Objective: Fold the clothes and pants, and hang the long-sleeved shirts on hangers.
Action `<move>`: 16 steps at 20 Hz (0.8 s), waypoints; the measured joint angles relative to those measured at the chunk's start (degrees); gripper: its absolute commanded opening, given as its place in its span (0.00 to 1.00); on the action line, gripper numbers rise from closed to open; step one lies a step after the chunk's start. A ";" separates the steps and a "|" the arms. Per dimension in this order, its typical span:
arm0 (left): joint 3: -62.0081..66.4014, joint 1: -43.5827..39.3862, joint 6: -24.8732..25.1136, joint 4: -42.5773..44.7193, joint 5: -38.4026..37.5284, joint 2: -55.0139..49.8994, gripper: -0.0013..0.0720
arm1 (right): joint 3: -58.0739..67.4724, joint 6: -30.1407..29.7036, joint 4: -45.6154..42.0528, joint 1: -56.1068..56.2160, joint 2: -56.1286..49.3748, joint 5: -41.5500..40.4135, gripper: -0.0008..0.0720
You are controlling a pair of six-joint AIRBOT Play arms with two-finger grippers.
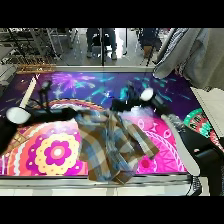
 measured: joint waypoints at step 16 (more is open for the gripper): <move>6.03 20.02 -15.23 45.33 -28.26 6.29 0.80 | 3.30 3.67 -28.48 17.79 8.39 0.28 0.04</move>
